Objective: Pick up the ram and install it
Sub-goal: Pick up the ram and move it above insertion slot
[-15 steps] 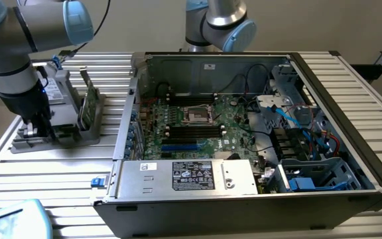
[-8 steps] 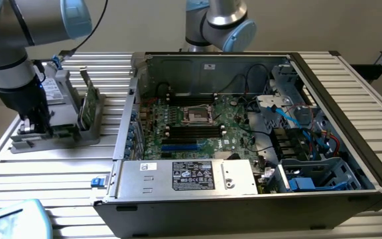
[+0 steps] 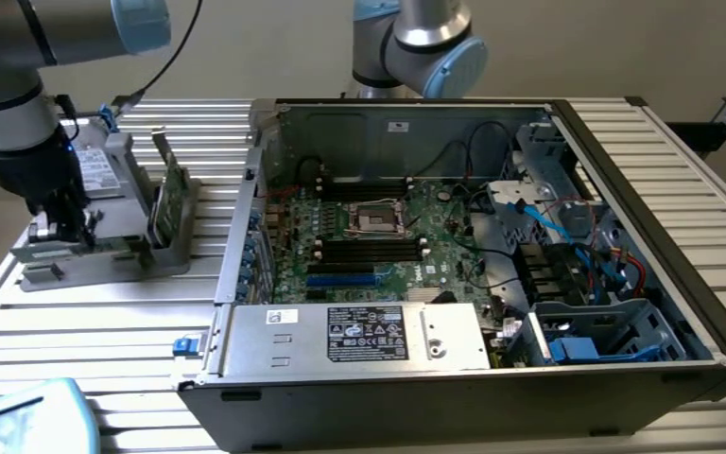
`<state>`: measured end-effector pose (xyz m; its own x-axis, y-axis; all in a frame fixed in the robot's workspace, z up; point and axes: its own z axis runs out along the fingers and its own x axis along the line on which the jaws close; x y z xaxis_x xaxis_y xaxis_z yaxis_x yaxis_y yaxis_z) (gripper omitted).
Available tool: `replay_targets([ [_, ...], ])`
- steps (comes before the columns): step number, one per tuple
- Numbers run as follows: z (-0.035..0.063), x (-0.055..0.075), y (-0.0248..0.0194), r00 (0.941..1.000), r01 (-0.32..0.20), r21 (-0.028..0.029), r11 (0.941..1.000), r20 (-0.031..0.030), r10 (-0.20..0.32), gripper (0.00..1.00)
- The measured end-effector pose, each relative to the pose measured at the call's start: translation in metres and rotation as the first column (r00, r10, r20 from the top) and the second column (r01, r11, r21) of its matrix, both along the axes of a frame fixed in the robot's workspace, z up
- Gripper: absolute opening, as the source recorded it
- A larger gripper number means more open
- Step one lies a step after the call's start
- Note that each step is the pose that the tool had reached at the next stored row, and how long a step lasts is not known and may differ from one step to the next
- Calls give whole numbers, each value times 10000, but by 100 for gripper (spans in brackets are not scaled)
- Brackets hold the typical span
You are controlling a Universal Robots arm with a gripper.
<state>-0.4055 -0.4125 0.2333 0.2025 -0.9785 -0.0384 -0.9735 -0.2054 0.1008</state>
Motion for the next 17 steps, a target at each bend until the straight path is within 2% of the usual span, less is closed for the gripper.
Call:
replay_targets([
  [7, 295, 30, -7, 9999, 3, 0, 10000, -107, -3, 14],
  [12, 377, 100, -7, 9999, 3, 3, 10000, -115, -3, 14],
  [17, 588, 226, -7, 9999, 3, 16, 10000, -122, -3, 14],
])
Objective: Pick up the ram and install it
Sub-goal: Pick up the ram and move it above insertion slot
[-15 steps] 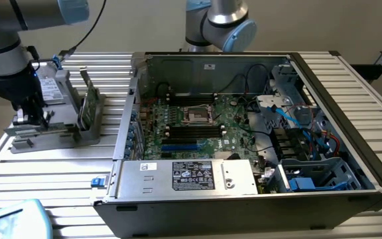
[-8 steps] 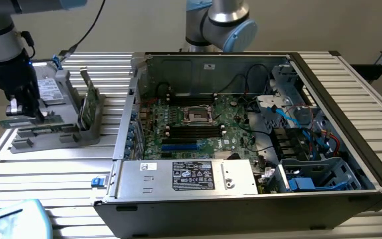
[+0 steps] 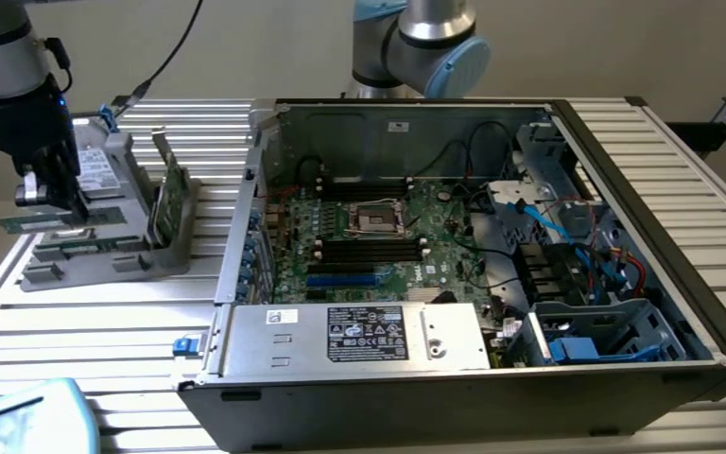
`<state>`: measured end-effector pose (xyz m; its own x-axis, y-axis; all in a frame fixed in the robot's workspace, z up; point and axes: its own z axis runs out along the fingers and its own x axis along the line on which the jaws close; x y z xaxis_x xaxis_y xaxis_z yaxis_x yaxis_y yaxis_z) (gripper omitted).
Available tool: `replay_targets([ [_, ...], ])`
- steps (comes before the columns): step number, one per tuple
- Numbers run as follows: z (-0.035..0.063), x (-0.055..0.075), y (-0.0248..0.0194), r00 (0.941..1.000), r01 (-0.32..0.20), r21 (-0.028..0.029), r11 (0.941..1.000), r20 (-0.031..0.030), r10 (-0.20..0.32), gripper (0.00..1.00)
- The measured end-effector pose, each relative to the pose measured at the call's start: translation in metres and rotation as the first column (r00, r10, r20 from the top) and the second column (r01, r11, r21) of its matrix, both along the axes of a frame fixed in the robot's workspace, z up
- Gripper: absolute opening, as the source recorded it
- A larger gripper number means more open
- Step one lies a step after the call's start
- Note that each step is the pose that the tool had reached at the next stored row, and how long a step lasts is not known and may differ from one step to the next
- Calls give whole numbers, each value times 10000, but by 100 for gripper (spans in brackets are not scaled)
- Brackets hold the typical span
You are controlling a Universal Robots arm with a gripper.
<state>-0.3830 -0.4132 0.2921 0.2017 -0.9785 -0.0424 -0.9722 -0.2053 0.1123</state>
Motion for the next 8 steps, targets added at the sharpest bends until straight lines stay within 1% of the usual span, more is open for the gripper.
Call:
replay_targets([
  [2, 93, 67, -1, 10000, 0, 6, 10000, -13, 0, 14],
  [5, 196, 155, -2, 10000, 0, 25, 10000, -61, 0, 14],
  [7, 258, 214, -6, 9999, 0, 28, 10000, -107, 0, 14],
  [8, 289, 242, -9, 9999, 0, 28, 10000, -140, 0, 14],
])
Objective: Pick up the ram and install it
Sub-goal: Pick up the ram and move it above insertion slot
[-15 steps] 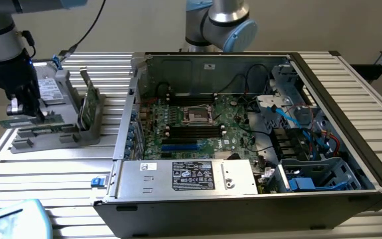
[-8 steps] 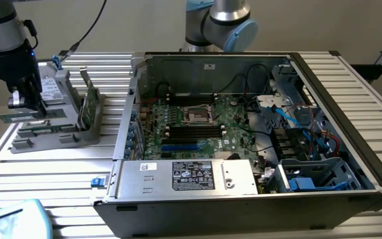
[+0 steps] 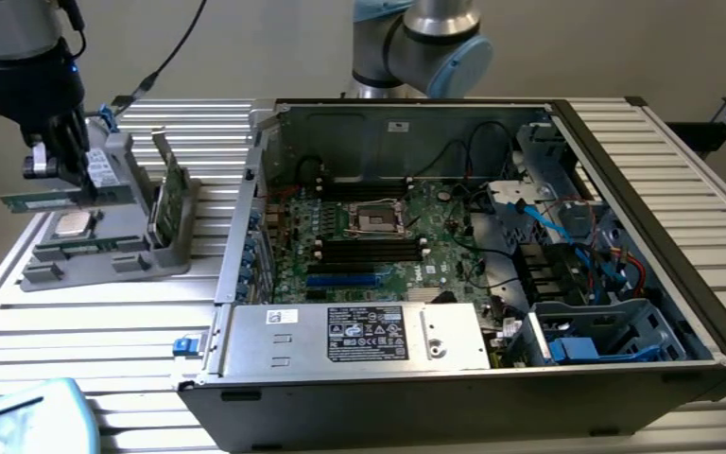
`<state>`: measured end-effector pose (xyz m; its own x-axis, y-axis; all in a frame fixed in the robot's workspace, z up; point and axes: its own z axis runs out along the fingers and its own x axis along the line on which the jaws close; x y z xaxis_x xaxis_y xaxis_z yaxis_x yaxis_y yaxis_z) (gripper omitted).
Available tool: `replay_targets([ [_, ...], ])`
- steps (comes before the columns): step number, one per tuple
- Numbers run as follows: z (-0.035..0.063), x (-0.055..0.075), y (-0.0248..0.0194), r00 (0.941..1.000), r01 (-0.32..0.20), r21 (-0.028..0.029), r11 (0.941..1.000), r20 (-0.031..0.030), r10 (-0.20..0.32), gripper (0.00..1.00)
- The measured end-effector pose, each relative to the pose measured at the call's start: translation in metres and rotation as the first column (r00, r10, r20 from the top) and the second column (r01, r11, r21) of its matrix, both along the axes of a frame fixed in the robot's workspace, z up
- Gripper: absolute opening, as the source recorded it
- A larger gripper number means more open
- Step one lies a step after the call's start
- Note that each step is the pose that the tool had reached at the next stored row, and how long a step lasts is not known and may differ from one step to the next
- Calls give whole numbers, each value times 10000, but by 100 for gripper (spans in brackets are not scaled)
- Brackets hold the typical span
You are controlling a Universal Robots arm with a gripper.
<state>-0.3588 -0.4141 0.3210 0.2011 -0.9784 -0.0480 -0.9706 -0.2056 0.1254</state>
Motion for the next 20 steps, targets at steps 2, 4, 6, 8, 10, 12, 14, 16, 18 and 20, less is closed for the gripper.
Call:
replay_targets([
  [2, 81, 63, -6, 10000, -6, 0, 10000, -40, 6, 14],
  [4, 173, 138, -10, 10000, -10, 24, 10000, -46, 11, 14],
  [6, 263, 215, -17, 10000, -11, 44, 10000, -52, 12, 14],
  [8, 335, 274, -24, 10000, -12, 59, 10000, -78, 13, 14],
  [10, 410, 328, -37, 10000, -12, 84, 10000, -96, 13, 14],
  [12, 510, 408, -66, 9999, -10, 97, 10000, -103, 11, 14],
  [14, 620, 499, -103, 9999, -12, 108, 9999, -111, 13, 14],
  [16, 708, 571, -131, 9999, -11, 114, 9999, -119, 12, 14],
  [18, 798, 643, -158, 9999, -12, 119, 9999, -131, 14, 14],
  [20, 890, 714, -186, 9999, -10, 120, 9999, -148, 12, 14],
])
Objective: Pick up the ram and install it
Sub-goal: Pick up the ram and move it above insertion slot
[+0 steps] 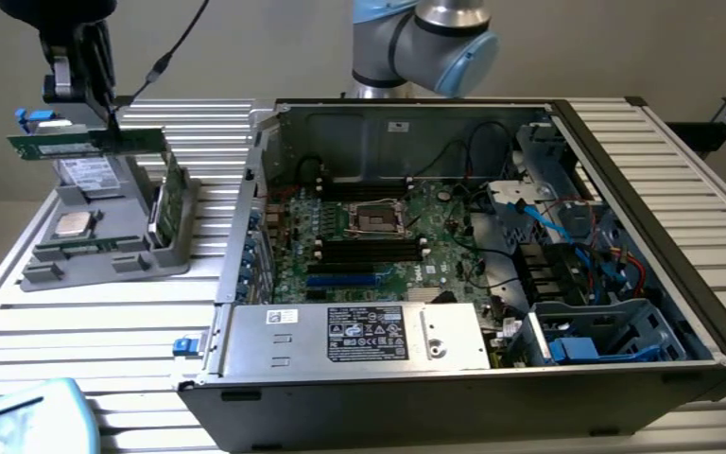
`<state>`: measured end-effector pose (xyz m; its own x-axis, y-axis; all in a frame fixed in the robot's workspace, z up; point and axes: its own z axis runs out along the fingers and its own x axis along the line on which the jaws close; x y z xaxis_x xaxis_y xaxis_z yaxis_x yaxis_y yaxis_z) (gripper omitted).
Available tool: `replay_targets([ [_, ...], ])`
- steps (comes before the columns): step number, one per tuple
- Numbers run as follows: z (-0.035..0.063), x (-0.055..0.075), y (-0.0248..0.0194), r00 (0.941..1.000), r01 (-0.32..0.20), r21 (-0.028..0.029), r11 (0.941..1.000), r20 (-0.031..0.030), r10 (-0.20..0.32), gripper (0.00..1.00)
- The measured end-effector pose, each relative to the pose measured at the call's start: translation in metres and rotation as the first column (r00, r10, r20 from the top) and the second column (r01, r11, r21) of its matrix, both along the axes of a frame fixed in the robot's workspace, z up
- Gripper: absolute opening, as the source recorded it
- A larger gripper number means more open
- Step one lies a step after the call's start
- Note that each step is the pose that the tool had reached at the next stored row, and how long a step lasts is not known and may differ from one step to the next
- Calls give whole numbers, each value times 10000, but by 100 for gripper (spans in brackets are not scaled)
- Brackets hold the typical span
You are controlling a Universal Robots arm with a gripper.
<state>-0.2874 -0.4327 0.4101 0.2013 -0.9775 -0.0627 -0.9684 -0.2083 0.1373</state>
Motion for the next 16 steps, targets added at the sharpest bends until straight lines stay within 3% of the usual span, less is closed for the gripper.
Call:
replay_targets([
  [5, 167, 145, -48, 9999, -1, 2, 10000, -107, 1, 14],
  [10, 187, 268, -84, 9992, -1, 1, 10000, -405, 1, 14],
  [16, 187, 497, -127, 9983, -1, 2, 10000, -588, 1, 14],
])
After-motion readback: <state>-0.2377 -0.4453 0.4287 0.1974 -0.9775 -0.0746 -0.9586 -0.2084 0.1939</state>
